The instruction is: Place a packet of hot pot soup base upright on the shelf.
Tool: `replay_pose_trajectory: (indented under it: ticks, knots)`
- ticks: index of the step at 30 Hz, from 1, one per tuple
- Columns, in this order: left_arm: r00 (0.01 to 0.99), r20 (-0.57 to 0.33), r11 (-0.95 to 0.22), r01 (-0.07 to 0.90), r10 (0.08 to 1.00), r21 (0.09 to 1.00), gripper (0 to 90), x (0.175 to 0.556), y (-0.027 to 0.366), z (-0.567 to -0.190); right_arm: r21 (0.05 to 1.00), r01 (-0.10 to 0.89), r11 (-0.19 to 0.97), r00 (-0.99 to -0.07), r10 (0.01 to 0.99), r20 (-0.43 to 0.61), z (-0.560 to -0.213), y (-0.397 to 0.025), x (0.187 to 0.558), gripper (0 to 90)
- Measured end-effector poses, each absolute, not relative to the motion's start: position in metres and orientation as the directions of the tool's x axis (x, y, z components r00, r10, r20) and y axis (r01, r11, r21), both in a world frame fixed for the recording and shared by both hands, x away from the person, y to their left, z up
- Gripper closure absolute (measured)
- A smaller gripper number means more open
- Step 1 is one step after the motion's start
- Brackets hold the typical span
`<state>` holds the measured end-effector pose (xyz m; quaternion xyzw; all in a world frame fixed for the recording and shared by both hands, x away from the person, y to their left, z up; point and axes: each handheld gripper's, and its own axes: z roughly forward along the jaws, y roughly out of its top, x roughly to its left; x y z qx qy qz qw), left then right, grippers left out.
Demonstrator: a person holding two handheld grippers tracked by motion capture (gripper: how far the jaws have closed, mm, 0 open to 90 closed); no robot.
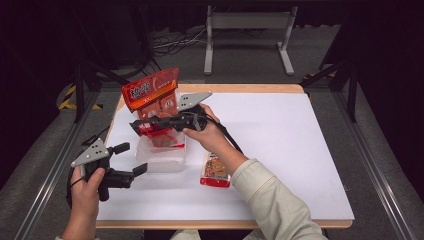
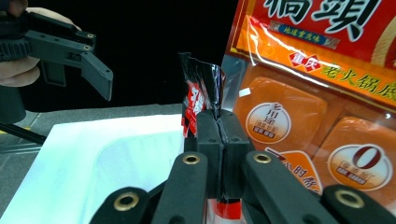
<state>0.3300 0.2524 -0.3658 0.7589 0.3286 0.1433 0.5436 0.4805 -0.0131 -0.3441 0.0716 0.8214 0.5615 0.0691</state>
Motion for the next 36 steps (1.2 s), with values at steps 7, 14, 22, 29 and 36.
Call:
replay_pose_trajectory:
  ticks: [7,14,22,29,36]
  knots:
    - [0.748,-0.13,-0.202,0.335,0.651,0.92,3.1,0.331,0.252,-0.366,0.936,0.066,0.346,-0.98,0.198,-0.004,-0.353,-0.014,0.48,89.7]
    - [0.747,-0.134,-0.204,0.341,0.651,0.918,3.0,0.331,0.252,-0.366,0.939,0.088,0.332,-0.979,0.202,0.021,-0.361,-0.018,0.481,89.4]
    - [0.746,-0.134,-0.204,0.343,0.653,0.917,3.0,0.331,0.252,-0.366,0.927,0.093,0.365,-0.977,0.213,0.014,-0.365,-0.025,0.48,88.7]
    - [0.748,-0.128,-0.211,0.341,0.651,0.916,3.0,0.331,0.251,-0.366,0.917,0.108,0.384,-0.974,0.225,0.021,-0.371,-0.033,0.48,88.7]
    - [0.747,-0.135,-0.206,0.346,0.651,0.915,3.0,0.331,0.25,-0.367,0.906,0.131,0.402,-0.971,0.234,0.037,-0.377,-0.04,0.478,88.5]
